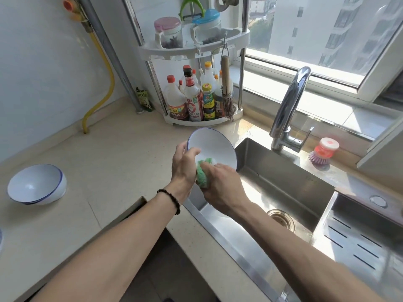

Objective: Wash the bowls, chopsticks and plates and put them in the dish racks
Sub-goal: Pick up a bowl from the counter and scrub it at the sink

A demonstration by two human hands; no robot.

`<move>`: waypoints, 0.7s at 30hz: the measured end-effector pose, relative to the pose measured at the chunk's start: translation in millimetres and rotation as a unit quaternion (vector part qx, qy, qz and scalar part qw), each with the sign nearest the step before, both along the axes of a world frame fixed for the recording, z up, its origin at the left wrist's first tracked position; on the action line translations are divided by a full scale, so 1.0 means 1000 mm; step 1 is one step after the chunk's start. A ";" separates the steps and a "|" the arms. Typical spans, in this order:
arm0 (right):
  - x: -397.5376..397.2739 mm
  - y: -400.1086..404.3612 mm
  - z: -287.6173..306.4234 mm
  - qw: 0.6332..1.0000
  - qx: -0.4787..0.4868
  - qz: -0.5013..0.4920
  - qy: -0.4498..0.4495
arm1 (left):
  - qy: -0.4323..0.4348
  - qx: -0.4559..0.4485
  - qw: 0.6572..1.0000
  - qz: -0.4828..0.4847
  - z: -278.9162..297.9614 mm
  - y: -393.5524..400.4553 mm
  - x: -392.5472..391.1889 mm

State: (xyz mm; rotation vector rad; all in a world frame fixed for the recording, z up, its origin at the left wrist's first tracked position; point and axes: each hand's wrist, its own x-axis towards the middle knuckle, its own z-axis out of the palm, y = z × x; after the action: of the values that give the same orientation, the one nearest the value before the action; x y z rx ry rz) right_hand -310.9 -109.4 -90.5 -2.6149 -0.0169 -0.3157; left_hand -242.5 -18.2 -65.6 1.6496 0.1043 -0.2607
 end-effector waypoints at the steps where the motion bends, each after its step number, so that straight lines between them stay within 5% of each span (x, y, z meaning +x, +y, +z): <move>1: -0.005 -0.008 -0.005 0.999 -0.023 0.036 0.034 | -0.017 0.022 1.000 0.008 0.000 0.004 0.004; 5: -0.012 -0.036 -0.008 0.980 -0.156 0.043 0.118 | -0.077 0.090 0.993 0.006 0.003 0.008 0.008; 9: -0.007 -0.008 0.006 0.976 0.043 0.075 0.198 | -0.090 0.096 0.991 0.027 0.003 0.004 0.009; 14: -0.014 -0.029 -0.005 0.980 -0.129 0.062 0.140 | -0.067 0.126 0.985 -0.091 0.007 0.019 0.026; 18: -0.003 0.001 0.008 0.978 0.060 0.050 0.192 | -0.076 0.112 0.991 -0.003 0.008 0.008 0.021; 21: -0.007 -0.017 -0.001 0.991 -0.044 0.076 0.101 | -0.020 0.117 0.991 -0.061 0.018 0.016 0.029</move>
State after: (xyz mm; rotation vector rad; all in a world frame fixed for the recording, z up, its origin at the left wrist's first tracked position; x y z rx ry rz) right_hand -318.2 -126.6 -91.4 -2.7017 -0.1624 0.0041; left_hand -213.8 -2.2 -47.5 1.8964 0.0036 -0.3169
